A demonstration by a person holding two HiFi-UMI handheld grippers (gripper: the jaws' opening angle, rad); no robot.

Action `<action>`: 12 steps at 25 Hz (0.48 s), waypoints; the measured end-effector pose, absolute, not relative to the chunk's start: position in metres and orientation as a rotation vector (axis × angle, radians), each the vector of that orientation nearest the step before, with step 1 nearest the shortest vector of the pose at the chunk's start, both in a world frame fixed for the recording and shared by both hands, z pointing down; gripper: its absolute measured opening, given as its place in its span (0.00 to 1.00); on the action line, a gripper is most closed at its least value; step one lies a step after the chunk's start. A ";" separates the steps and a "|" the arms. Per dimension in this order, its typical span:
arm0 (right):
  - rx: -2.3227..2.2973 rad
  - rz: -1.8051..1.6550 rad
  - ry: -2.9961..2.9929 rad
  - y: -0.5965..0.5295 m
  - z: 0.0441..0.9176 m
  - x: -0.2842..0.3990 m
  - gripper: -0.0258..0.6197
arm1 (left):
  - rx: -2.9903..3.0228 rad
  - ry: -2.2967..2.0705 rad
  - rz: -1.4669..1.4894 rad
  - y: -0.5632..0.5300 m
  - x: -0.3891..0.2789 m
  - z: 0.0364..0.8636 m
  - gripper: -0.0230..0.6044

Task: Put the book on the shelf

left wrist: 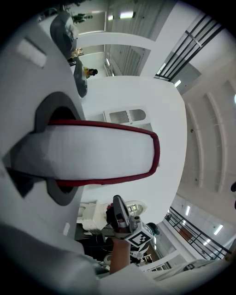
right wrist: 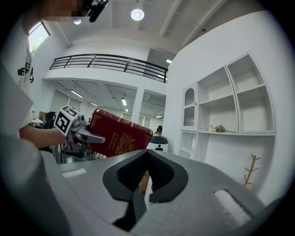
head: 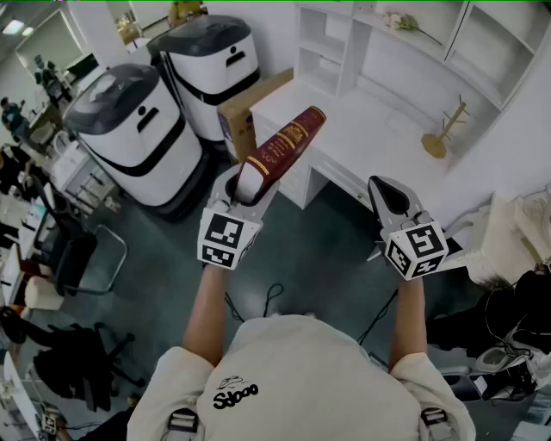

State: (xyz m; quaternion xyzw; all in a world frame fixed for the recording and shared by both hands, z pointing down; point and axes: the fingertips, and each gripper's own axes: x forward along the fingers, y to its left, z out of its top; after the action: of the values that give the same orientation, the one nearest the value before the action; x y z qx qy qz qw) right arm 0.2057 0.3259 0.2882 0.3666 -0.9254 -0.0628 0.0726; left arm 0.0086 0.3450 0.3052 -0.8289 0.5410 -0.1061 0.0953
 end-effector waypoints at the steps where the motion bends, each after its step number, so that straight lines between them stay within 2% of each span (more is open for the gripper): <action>1: 1.100 -0.167 -2.790 0.325 0.290 0.204 0.04 | -2.458 1.603 -0.315 0.345 0.007 0.306 0.42; 12: 1.117 -0.054 -2.844 0.321 0.294 0.186 0.04 | -2.469 1.602 -0.311 0.344 -0.019 0.312 0.42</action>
State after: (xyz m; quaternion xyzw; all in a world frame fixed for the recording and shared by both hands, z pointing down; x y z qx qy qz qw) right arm 0.1856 0.3205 0.2941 0.3651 -0.9298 -0.0176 0.0429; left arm -0.0189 0.3440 0.3124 -0.8308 0.5391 -0.1046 0.0911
